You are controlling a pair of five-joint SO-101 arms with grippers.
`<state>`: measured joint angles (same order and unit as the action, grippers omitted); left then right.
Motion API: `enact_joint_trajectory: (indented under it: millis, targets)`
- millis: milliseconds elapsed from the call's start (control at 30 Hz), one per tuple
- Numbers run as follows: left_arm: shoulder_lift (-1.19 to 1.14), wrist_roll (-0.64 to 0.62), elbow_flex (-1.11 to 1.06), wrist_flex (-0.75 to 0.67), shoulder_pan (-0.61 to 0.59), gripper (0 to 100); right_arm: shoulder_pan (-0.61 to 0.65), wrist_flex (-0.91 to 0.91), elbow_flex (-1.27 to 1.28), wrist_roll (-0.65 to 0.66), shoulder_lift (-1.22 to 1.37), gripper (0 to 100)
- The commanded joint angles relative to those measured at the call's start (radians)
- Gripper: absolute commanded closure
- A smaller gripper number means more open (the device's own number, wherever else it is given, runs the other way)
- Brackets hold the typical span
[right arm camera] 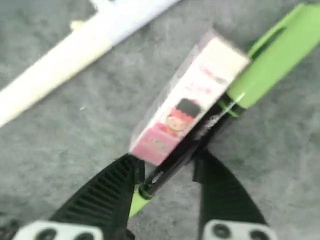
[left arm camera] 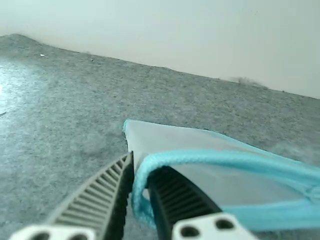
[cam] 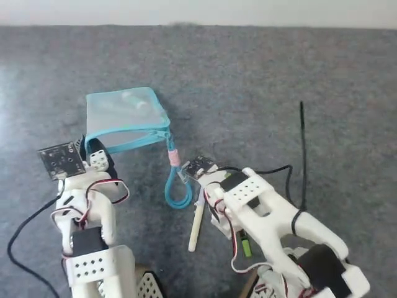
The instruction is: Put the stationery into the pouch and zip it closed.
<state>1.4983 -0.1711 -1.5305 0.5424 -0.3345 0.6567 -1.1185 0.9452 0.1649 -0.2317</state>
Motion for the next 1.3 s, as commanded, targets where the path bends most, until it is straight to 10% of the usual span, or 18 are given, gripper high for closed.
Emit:
enact_joint_trajectory:
  millis: [0, 600, 933, 1267]
  targets:
    - [0.006, -0.014, 0.048, -0.003, 0.014, 99, -0.081, 0.036, -0.003, -0.012, 0.031, 92.2]
    - [0.008, -0.011, 0.019, -0.005, 0.11, 99, -0.291, -0.367, -0.644, 0.189, -0.142, 99.1]
    - [0.008, -0.009, 0.018, -0.003, 0.11, 99, -0.361, -0.061, -0.69, 0.144, 0.294, 98.2]
    - [0.011, -0.009, 0.018, -0.003, 0.115, 99, -0.355, 0.208, -0.347, 0.146, 0.093, 82.7]
